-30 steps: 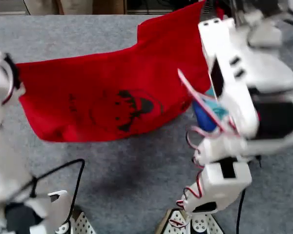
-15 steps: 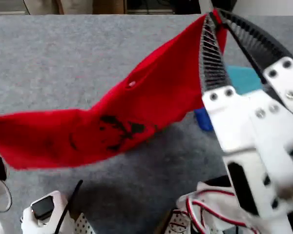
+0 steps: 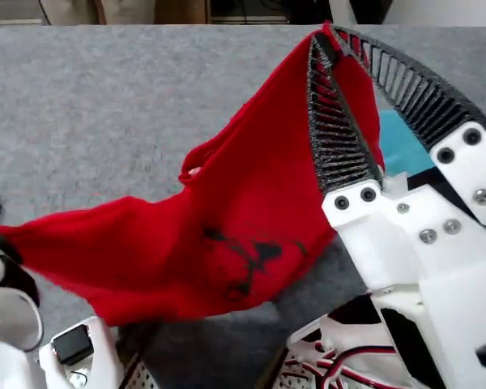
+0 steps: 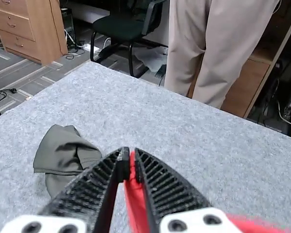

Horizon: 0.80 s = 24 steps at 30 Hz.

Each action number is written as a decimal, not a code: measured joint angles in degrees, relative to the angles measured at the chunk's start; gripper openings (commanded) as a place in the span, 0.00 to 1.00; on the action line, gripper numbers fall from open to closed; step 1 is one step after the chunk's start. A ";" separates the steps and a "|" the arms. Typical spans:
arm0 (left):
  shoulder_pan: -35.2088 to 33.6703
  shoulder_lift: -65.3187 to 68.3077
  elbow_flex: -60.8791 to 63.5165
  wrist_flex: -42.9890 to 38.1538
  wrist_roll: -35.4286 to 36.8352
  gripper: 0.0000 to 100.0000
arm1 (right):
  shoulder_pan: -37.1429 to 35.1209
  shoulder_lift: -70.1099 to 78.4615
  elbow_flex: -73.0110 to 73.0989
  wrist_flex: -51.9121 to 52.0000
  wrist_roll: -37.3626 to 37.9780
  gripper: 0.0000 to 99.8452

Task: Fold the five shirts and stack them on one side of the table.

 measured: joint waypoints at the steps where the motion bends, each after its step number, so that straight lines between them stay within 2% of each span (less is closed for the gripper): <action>1: -0.18 -0.70 0.79 0.00 0.00 0.02 | -0.26 0.00 0.00 -0.53 0.35 0.01; 11: -0.26 -1.23 6.68 -0.53 0.00 0.02 | -6.24 -0.09 7.12 -9.14 5.98 0.01; 20: -5.89 -1.49 15.30 -8.79 0.00 0.02 | -6.42 0.00 13.80 -19.87 11.25 0.01; 24: -7.03 -1.49 18.64 -12.13 0.00 0.02 | -2.29 0.00 13.80 -22.95 11.78 0.01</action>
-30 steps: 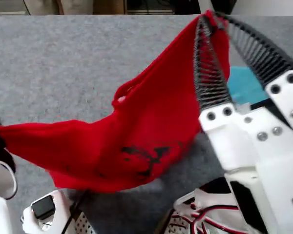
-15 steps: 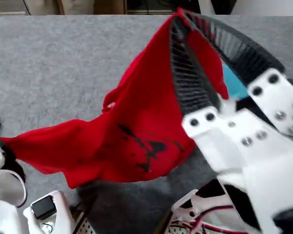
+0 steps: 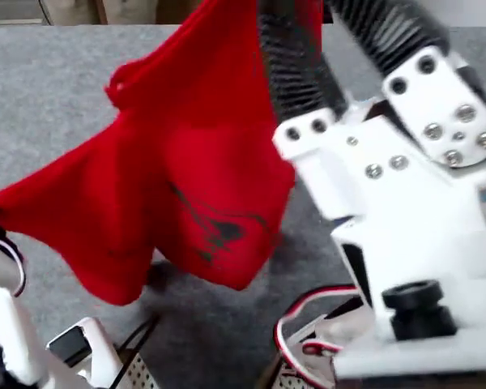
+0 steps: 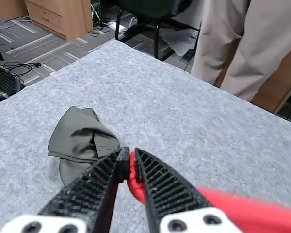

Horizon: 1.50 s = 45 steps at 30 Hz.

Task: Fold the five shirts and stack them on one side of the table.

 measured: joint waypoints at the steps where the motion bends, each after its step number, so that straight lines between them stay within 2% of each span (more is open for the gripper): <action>1: 0.00 0.00 0.79 -0.62 0.00 0.02 | 1.14 0.09 0.00 -0.62 0.00 0.01; 5: 0.00 0.00 3.08 -3.25 0.00 0.02 | 4.04 -0.09 0.00 -1.58 0.00 0.01; 13: -0.18 0.09 3.25 -6.68 0.00 0.02 | 4.75 -5.54 -0.79 -1.32 0.00 0.01; 16: -0.18 0.09 3.52 -6.68 0.00 0.02 | 4.92 -5.63 -0.62 2.99 0.00 0.01; 20: -0.18 0.09 5.71 -6.86 0.00 0.02 | 5.45 -4.31 4.57 15.30 -0.35 0.01; 26: 2.02 0.18 17.49 -9.58 -0.09 0.02 | 8.44 3.69 21.89 28.13 -11.87 0.01; 28: 2.02 0.35 22.51 -13.10 -0.18 0.02 | 8.26 5.80 27.69 31.21 -12.66 0.01; 32: 1.85 0.62 30.15 -19.34 -0.18 0.02 | 2.81 8.97 38.86 36.75 -12.04 0.02; 40: 0.79 0.53 37.27 -23.74 -0.18 0.02 | -7.12 9.23 68.92 36.92 -10.73 0.21; 45: 0.79 0.53 44.57 -26.81 -0.18 0.02 | -11.69 9.23 85.01 31.82 -9.58 0.32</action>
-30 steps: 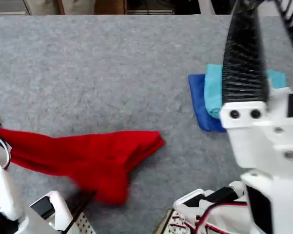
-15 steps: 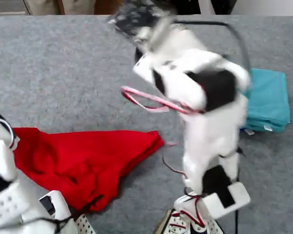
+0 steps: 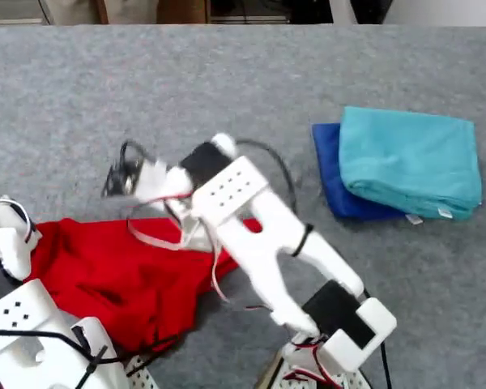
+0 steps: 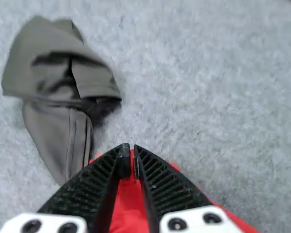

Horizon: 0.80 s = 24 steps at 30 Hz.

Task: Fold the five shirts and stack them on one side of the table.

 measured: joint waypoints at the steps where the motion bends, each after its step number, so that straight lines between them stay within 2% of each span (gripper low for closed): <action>1: 0.00 0.00 1.49 -1.05 0.00 0.02 | -0.44 0.09 2.37 -1.58 0.09 0.32; 6: 0.00 0.00 4.92 -2.81 0.00 0.02 | -0.97 1.76 11.34 -11.08 1.41 0.28; 13: 0.00 0.00 8.62 -3.34 0.00 0.02 | 0.44 13.54 14.42 -19.08 3.08 0.00; 18: 0.00 0.00 9.58 -3.34 0.00 0.02 | 7.03 21.63 7.21 -18.46 2.99 0.00; 24: 1.58 0.00 10.90 -3.34 0.18 0.02 | 16.70 24.35 -3.87 -14.07 3.16 0.00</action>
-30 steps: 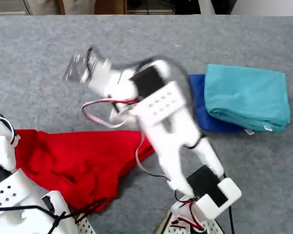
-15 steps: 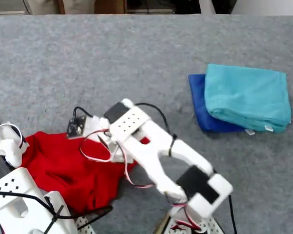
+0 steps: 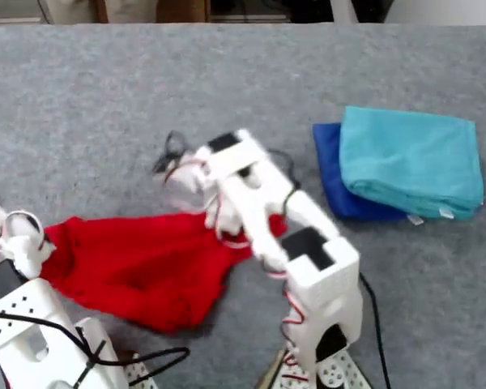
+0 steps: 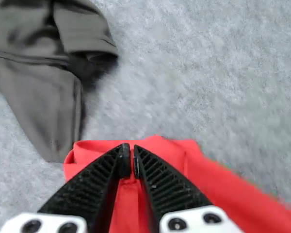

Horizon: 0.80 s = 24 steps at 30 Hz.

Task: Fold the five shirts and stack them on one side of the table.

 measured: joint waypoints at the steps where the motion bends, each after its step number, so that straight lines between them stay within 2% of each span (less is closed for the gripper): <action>1: 1.05 0.00 0.53 0.00 0.00 0.02 | 1.32 0.09 -2.29 0.26 0.00 0.00; 8: 10.46 0.09 2.37 -1.67 3.69 0.02 | 4.92 1.67 -16.53 0.09 7.38 0.01; 12: 12.84 0.09 5.10 -4.31 5.01 0.02 | 5.36 6.86 -22.15 0.18 12.04 0.17; 16: 13.10 0.09 6.95 -5.01 5.19 0.02 | 5.54 10.11 -27.16 6.33 13.80 0.33; 19: 13.10 0.09 7.74 -5.10 5.19 0.02 | 6.51 10.11 -30.42 11.69 14.95 0.32; 24: 11.78 0.09 7.74 -5.98 5.19 0.02 | 8.97 7.56 -33.41 18.02 15.12 0.22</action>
